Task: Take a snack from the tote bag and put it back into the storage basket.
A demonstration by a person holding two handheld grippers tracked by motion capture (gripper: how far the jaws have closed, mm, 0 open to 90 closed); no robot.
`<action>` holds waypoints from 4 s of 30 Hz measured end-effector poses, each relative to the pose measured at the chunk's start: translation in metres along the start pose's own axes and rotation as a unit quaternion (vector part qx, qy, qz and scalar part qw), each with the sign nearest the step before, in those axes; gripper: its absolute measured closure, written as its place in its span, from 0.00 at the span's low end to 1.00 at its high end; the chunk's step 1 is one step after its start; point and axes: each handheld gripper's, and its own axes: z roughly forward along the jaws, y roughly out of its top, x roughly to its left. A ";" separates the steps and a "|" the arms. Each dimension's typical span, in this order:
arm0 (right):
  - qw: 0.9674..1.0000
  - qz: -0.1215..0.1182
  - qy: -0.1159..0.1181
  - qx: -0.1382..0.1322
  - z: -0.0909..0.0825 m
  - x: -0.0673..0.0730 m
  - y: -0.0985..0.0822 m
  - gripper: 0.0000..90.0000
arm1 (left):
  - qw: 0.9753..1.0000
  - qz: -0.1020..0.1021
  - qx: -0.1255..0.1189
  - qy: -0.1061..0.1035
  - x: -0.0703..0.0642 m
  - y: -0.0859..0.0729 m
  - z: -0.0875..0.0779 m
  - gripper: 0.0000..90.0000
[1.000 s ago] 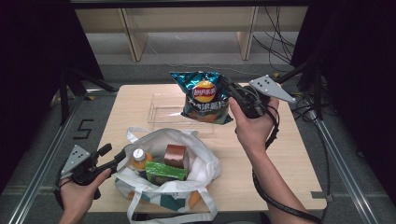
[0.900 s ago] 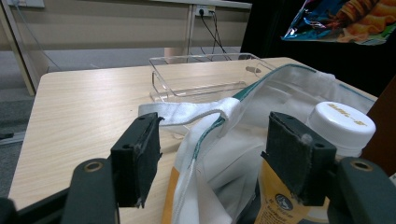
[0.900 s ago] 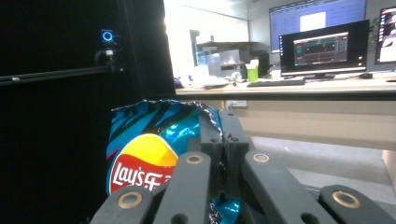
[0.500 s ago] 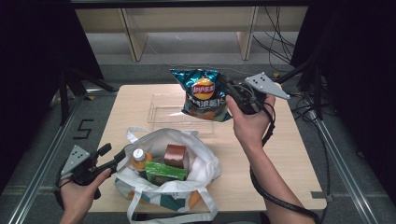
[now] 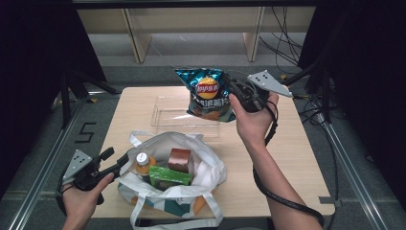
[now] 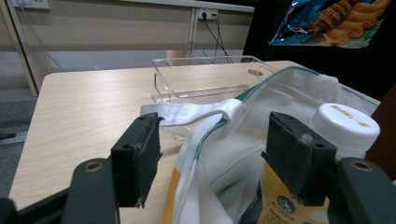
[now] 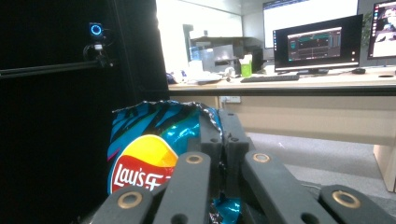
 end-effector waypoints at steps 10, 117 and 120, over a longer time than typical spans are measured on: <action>1.000 0.002 -0.003 0.010 0.011 0.000 -0.003 1.00 | 1.000 -0.001 0.004 0.003 0.001 0.001 -0.001 0.39; 0.998 0.031 -0.030 0.041 0.090 -0.017 -0.021 1.00 | 1.000 -0.001 -0.016 0.006 0.000 0.004 -0.002 0.38; 0.998 0.034 -0.029 0.045 0.092 -0.017 -0.022 1.00 | 1.000 0.000 -0.016 0.006 0.000 0.004 -0.002 0.38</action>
